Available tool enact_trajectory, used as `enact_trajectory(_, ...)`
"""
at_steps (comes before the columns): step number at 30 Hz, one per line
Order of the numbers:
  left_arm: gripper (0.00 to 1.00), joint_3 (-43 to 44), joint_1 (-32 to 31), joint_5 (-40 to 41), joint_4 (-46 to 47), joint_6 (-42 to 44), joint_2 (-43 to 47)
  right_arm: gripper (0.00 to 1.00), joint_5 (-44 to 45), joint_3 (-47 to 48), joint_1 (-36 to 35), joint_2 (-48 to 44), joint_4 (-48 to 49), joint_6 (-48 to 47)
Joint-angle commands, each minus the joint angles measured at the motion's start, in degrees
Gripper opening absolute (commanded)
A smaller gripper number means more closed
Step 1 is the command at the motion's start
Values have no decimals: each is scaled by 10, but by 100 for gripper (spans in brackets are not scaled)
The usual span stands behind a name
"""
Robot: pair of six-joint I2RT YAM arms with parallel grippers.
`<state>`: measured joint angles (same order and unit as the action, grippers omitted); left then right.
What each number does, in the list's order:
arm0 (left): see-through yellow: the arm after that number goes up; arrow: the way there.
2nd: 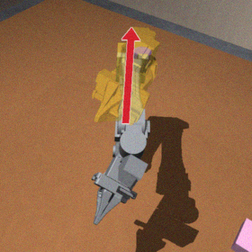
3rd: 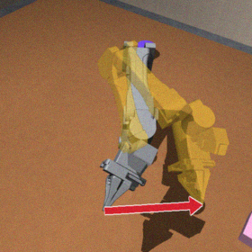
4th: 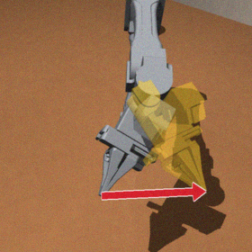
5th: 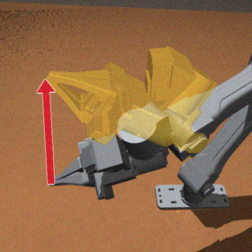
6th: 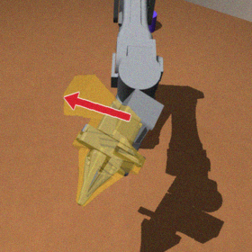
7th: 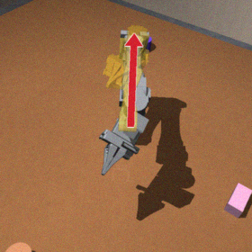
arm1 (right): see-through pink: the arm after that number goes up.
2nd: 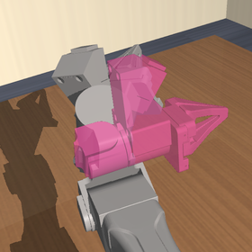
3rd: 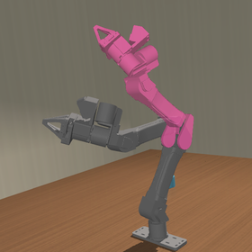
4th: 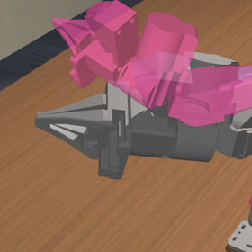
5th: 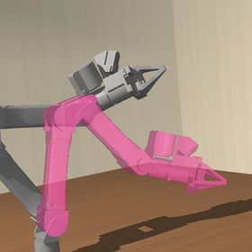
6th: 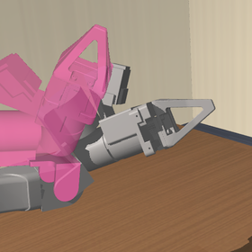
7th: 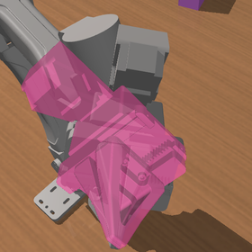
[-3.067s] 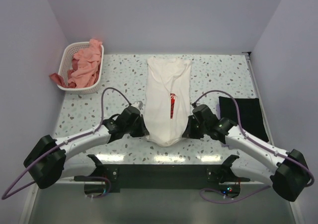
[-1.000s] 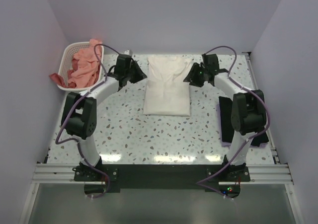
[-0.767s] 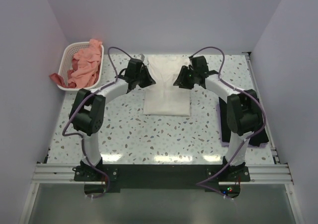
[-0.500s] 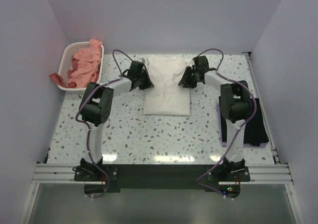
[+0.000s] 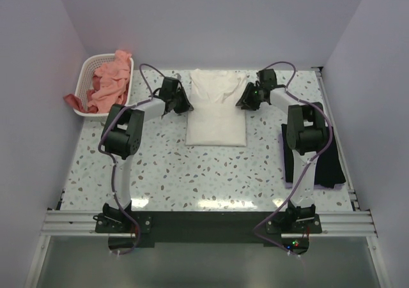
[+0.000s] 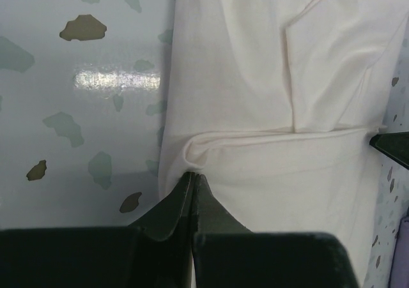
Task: Fold and stack the t-shirts
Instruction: Fold the tshirt
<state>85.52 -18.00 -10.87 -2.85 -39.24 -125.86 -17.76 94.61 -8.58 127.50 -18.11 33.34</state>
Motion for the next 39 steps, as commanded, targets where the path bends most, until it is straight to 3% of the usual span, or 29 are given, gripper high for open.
enact_trajectory(1,0,20,9,-8,5,25,25,39,-6,21,4,-33,-37,-17)
enact_trajectory(7,18,36,9,6,-27,22,102,40,-7,-27,-2,-137,-30,-17)
enact_trajectory(10,22,-8,-1,23,-28,-3,143,40,-7,-89,-9,-188,-7,-8)
enact_trajectory(19,8,-201,-53,38,73,-70,196,40,-40,-243,-43,-230,79,29)
enact_trajectory(26,1,-244,-51,52,78,-77,167,37,-38,-289,-21,-177,82,36)
enact_trajectory(31,0,-279,-41,60,85,-78,178,37,-20,-305,-4,-193,74,32)
enact_trajectory(39,2,-252,-42,52,63,-60,223,37,-3,-302,-10,-255,48,20)
